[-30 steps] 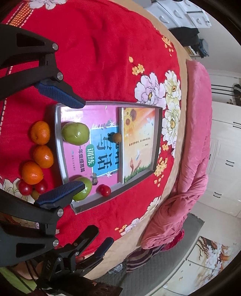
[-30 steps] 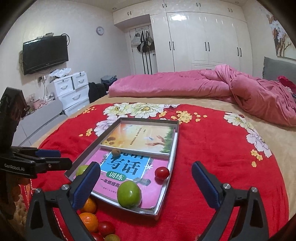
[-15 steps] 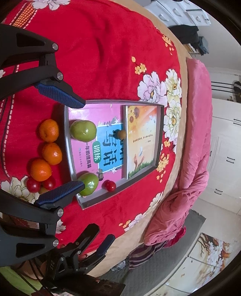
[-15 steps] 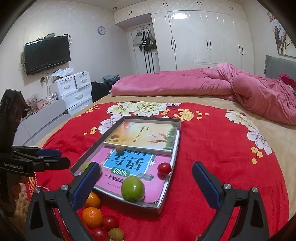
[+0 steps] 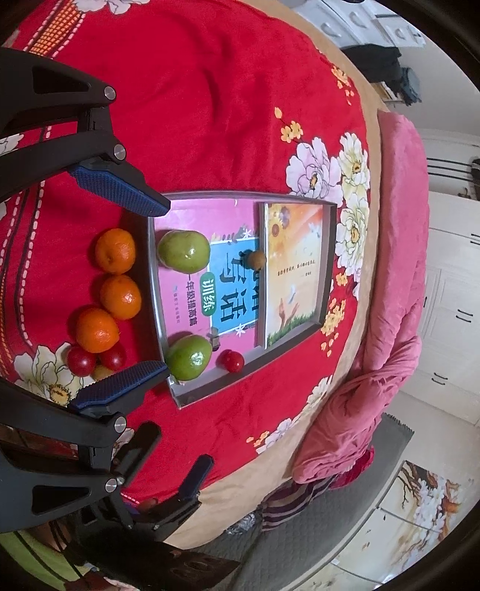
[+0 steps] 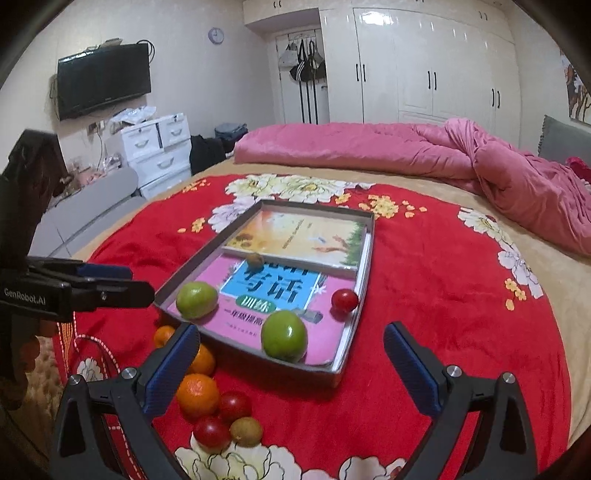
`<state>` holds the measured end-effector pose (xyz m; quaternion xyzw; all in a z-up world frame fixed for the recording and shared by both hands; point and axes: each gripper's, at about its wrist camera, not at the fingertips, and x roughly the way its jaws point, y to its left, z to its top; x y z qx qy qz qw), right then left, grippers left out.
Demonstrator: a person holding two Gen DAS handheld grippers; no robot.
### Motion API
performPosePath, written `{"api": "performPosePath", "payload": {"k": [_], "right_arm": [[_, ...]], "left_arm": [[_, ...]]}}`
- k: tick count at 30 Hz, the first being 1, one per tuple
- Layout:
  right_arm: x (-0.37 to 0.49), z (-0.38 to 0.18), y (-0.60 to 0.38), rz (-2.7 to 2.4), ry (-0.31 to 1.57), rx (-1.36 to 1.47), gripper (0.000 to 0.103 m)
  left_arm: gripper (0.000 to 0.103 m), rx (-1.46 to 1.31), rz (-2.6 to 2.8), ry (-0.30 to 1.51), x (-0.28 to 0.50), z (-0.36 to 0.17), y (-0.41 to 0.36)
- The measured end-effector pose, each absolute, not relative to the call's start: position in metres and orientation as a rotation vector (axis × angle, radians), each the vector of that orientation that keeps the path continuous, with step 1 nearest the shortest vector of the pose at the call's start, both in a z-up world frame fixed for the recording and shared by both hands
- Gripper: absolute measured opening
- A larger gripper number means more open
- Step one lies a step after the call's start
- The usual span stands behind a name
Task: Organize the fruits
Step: 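Withdraw both open tools from the tray toward the oranges and tomatoes, then close right tool on small brown fruit while left tool moves toward an orange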
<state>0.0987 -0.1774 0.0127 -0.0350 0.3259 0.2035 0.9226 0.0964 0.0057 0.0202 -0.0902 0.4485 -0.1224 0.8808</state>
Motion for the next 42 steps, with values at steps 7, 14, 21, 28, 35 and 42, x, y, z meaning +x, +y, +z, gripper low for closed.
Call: {"api": "performPosePath", "payload": {"k": [7, 14, 21, 28, 35, 42], "right_arm": [[0.091, 0.003, -0.173, 0.424, 0.729, -0.070, 0.101], [0.085, 0.000, -0.174, 0.433, 0.761, -0.053, 0.101], [0.076, -0.006, -0.171, 0.443, 0.802, -0.058, 0.101], [0.074, -0.015, -0.169, 0.425, 0.846, -0.082, 0.101], [0.076, -0.022, -0.171, 0.428, 0.885, -0.078, 0.091], [0.076, -0.030, -0.167, 0.450, 0.931, -0.099, 0.075]], "left_arm": [[0.081, -0.192, -0.266, 0.943, 0.094, 0.020, 0.004], [0.082, -0.175, -0.286, 0.954, 0.092, 0.018, -0.003], [0.081, -0.162, -0.297, 0.970, 0.089, 0.014, -0.008], [0.081, -0.153, -0.300, 0.991, 0.087, 0.009, -0.010], [0.082, -0.139, -0.305, 1.023, 0.085, 0.003, -0.013], [0.081, -0.122, -0.313, 1.054, 0.082, -0.004, -0.018]]}}
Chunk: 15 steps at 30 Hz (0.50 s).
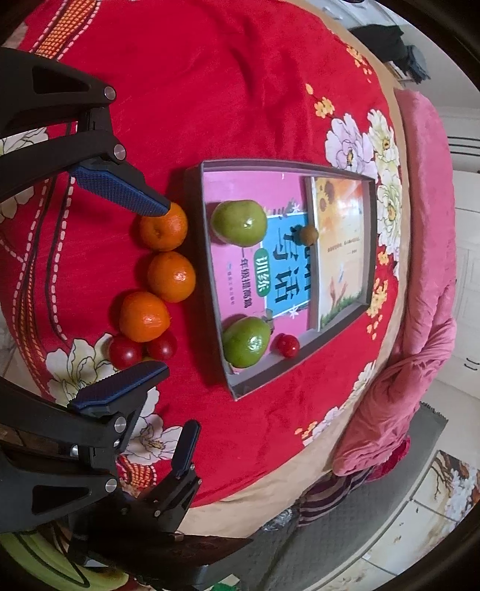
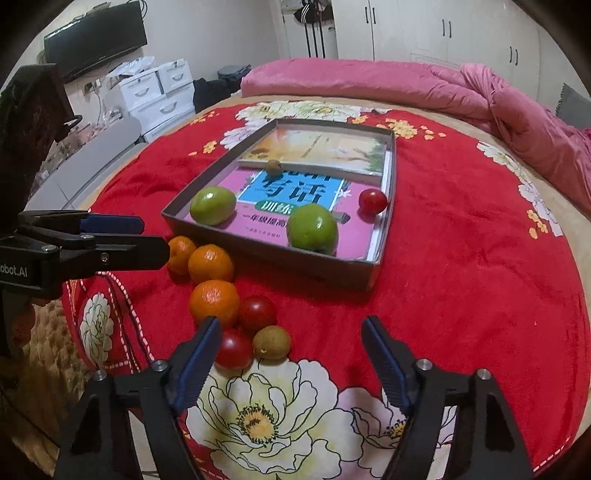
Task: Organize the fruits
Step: 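Close right tool on small brown fruit while left tool moves toward an orange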
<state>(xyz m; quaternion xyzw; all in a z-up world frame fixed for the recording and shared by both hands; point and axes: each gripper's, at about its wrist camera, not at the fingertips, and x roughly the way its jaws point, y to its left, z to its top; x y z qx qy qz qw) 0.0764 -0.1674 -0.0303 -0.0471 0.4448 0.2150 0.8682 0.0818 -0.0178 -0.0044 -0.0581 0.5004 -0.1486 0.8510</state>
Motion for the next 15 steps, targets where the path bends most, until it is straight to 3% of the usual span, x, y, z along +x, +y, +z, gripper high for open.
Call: {"api": "performPosePath", "payload": {"k": [6, 15], "right_arm": [[0.077, -0.036, -0.166, 0.472, 0.960, -0.102, 0.057], [0.083, -0.045, -0.166, 0.503, 1.005, -0.068, 0.043]], "left_arm": [[0.081, -0.125, -0.323, 1.083, 0.081, -0.012, -0.020], [0.081, -0.129, -0.337, 1.121, 0.080, -0.024, -0.023]]}}
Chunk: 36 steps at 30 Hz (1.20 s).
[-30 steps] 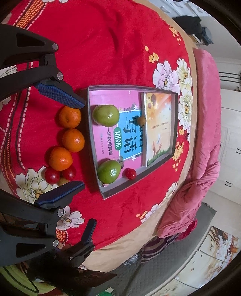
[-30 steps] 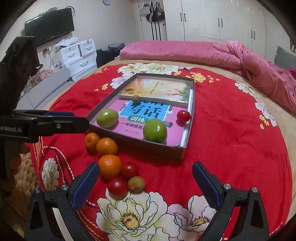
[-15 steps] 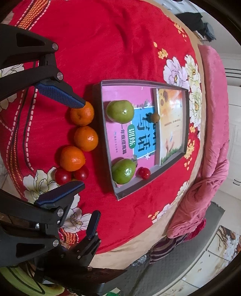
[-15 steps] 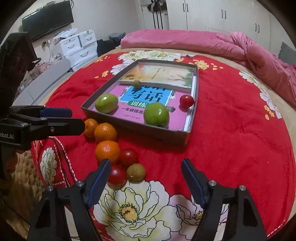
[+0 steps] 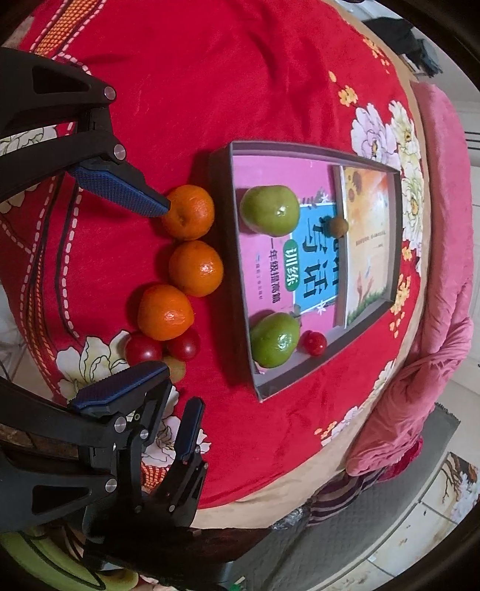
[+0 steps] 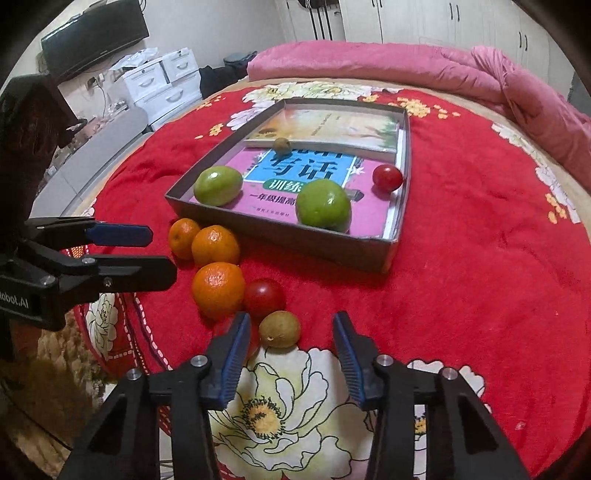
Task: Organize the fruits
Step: 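Close right tool on small brown fruit while left tool moves toward an orange, then close the left tool on an orange while the right tool lifts the brown fruit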
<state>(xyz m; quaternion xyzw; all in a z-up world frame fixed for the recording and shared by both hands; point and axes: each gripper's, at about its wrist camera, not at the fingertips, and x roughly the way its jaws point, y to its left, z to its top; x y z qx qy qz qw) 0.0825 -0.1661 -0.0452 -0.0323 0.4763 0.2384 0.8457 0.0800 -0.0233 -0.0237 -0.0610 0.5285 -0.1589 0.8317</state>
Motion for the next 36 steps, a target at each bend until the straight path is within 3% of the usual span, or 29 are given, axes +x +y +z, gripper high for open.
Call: {"api": "performPosePath", "payload": {"k": [6, 8, 12, 31, 36], "right_arm": [[0.085, -0.051, -0.165, 0.523, 1.034, -0.050, 0.038], [0.087, -0.054, -0.164, 0.533, 1.045, -0.046, 0.030], [0.089, -0.057, -0.161, 0.554, 1.060, -0.043, 0.024], [0.100, -0.070, -0.164, 0.579, 1.134, 0.014, 0.026], [0.100, -0.074, -0.156, 0.592, 1.148, -0.013, 0.027]], "left_arm": [[0.081, -0.140, -0.344, 1.142, 0.080, -0.030, -0.025], [0.081, -0.141, -0.345, 1.148, 0.081, -0.033, -0.026], [0.081, -0.145, -0.343, 1.158, 0.083, -0.038, -0.027], [0.081, -0.181, -0.356, 1.211, 0.101, -0.065, -0.040], [0.074, -0.181, -0.363, 1.217, 0.105, -0.069, -0.044]]}}
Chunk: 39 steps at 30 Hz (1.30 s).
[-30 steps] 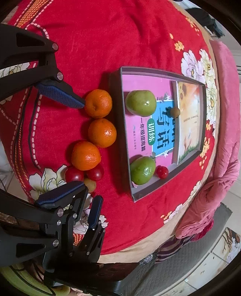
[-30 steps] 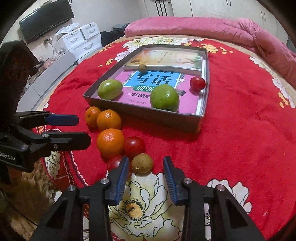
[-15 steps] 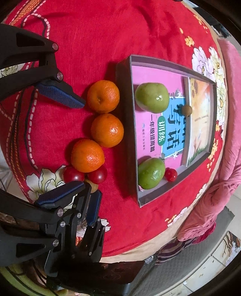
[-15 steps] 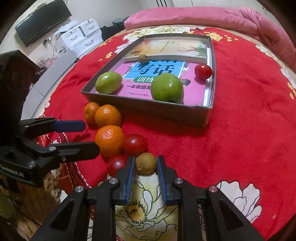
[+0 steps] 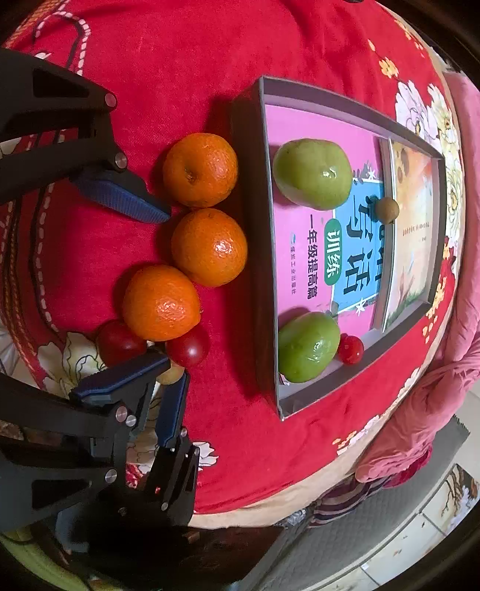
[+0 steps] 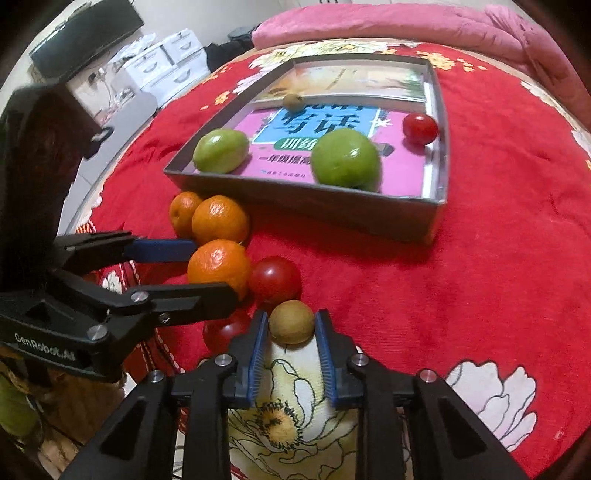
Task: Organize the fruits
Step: 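Close the left tool on an orange while the right tool lifts the brown fruit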
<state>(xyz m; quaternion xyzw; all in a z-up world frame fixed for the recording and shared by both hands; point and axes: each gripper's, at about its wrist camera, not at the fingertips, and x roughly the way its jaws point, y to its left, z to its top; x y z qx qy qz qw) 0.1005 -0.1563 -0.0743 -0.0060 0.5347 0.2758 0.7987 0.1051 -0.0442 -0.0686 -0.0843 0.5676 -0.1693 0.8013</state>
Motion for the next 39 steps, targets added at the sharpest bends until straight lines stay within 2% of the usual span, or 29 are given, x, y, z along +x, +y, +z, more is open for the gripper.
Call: {"api": "performPosePath", "payload": {"k": [2, 5, 10, 16, 19, 20, 34, 39], "right_arm": [[0.098, -0.072, -0.153, 0.590, 1.130, -0.051, 0.026], [0.096, -0.070, -0.153, 0.580, 1.117, -0.070, 0.026], [0.098, -0.066, -0.162, 0.528, 1.097, -0.070, 0.026], [0.102, -0.061, -0.171, 0.486, 1.076, -0.050, 0.026], [0.103, -0.058, -0.174, 0.480, 1.060, -0.038, 0.026], [0.103, -0.056, -0.174, 0.481, 1.054, -0.033, 0.026], [0.102, -0.051, -0.175, 0.477, 1.024, -0.030, 0.026], [0.102, -0.053, -0.173, 0.477, 1.027, -0.040, 0.026]], "left_arm": [[0.073, -0.176, -0.364, 1.221, 0.106, -0.070, -0.046], [0.065, -0.173, -0.362, 1.224, 0.110, -0.071, -0.049], [0.065, -0.168, -0.361, 1.226, 0.115, -0.072, -0.053], [0.059, -0.150, -0.367, 1.221, 0.115, -0.071, -0.055], [0.050, -0.157, -0.383, 1.219, 0.112, -0.070, -0.056], [0.041, -0.167, -0.396, 1.220, 0.110, -0.069, -0.057], [0.043, -0.252, -0.420, 1.223, 0.111, -0.073, -0.049], [0.047, -0.317, -0.422, 1.239, 0.117, -0.079, -0.049]]}}
